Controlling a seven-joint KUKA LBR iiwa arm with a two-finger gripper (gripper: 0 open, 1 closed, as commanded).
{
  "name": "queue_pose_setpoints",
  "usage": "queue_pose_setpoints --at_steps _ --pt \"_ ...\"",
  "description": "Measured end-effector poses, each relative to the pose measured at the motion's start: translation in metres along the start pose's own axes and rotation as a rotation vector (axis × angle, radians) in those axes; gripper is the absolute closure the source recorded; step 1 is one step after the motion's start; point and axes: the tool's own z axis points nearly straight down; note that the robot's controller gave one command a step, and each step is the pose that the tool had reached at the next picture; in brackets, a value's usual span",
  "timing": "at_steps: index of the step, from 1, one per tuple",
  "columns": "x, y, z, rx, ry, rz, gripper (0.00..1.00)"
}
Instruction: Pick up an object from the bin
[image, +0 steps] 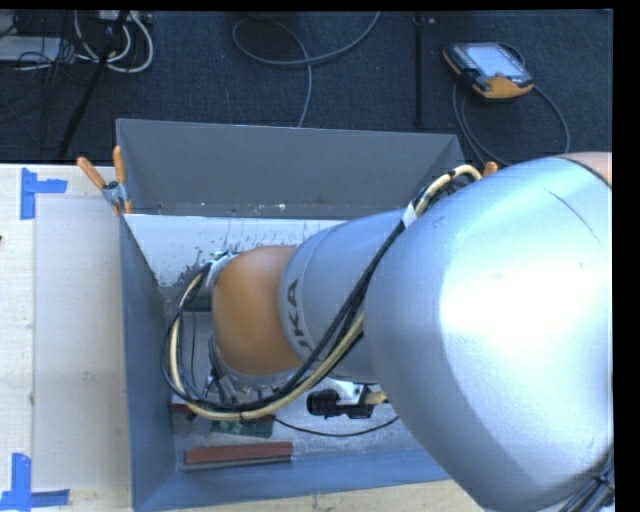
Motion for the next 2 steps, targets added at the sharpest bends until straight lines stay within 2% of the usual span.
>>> queue_pose_setpoints --at_steps 1,2 --pt "-0.037 0.001 -0.034 0.002 0.0 0.014 1.0" --pt "-0.008 -0.007 -0.151 0.001 -0.003 -0.03 1.0"
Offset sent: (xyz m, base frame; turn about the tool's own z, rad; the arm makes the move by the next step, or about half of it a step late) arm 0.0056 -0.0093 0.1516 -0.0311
